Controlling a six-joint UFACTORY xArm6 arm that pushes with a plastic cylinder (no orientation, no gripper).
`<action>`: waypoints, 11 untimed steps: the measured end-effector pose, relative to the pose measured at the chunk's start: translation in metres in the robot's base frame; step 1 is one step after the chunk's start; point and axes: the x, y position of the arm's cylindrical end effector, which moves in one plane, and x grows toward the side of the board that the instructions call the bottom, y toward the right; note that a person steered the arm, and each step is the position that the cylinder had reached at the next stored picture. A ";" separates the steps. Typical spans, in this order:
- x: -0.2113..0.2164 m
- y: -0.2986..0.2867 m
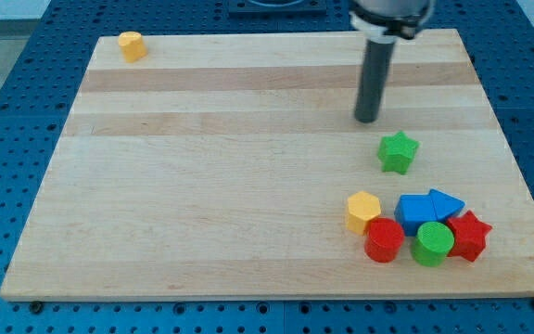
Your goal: Push the green star towards the center
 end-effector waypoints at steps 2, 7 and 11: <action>0.051 0.059; 0.113 0.015; 0.014 -0.141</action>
